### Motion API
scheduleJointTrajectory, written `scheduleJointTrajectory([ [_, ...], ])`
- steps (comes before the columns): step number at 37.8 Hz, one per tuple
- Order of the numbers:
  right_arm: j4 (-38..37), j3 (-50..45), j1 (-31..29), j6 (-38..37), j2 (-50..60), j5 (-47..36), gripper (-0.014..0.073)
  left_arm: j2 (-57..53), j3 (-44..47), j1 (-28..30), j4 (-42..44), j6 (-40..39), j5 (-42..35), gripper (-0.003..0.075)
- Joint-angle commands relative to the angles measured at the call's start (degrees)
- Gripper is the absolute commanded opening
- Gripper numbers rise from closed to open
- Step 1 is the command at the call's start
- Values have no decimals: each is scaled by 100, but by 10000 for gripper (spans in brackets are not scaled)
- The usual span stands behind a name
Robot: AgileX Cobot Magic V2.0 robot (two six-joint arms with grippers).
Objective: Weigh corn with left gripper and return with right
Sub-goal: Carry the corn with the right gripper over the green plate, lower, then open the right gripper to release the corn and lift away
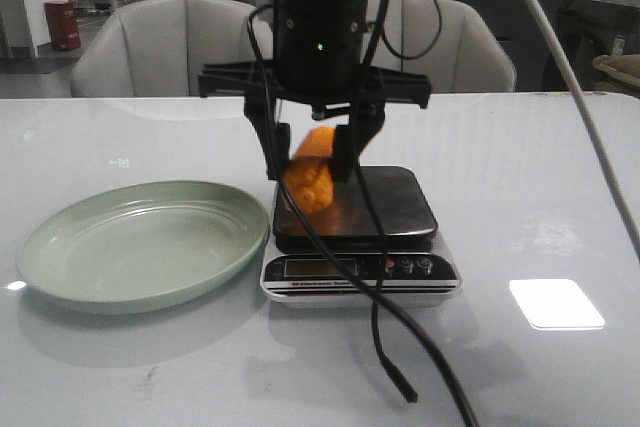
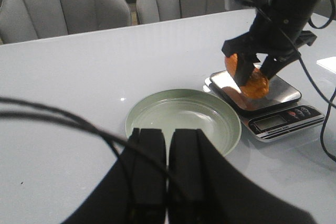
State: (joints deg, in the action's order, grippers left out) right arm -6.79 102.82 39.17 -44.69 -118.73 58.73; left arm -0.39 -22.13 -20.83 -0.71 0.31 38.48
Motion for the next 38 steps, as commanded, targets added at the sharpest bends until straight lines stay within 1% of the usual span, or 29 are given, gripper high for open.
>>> scheduleJointTrajectory([
  [1, -105, 582, 245, 38, 364, -76, 195, -116, -139, -12, -51, -31, -452, 121],
  [4, -43, 779, 459, 38, 352, -240, 195, -116, -139, -12, -51, -31, -452, 121],
  [10, 37, 809, 941, 38, 176, -654, 197, -116, -139, -12, -51, -31, -452, 121],
  [15, 45, 809, 1047, 38, -106, -799, 209, -116, -139, -12, -51, -31, -452, 121],
  [20, 113, 809, 1047, 38, -359, -740, 328, -116, -139, -12, -51, -31, -452, 121],
  [24, 270, 809, 1047, 38, -521, -827, 447, -116, -139, -12, -51, -31, -452, 121],
  [27, 370, 809, 1047, 38, -602, -922, 502, -116, -139, -12, -51, -31, -452, 121],
  [32, 366, 886, 988, 38, -547, -940, 514, -116, -139, -12, -51, -31, -452, 121],
  [35, 307, 1062, 893, 61, -404, -704, 514, -116, -139, -12, -51, -31, -452, 121],
  [38, 302, 1301, 753, 345, -190, -352, 514, -116, -139, -12, -51, -31, -452, 121],
])
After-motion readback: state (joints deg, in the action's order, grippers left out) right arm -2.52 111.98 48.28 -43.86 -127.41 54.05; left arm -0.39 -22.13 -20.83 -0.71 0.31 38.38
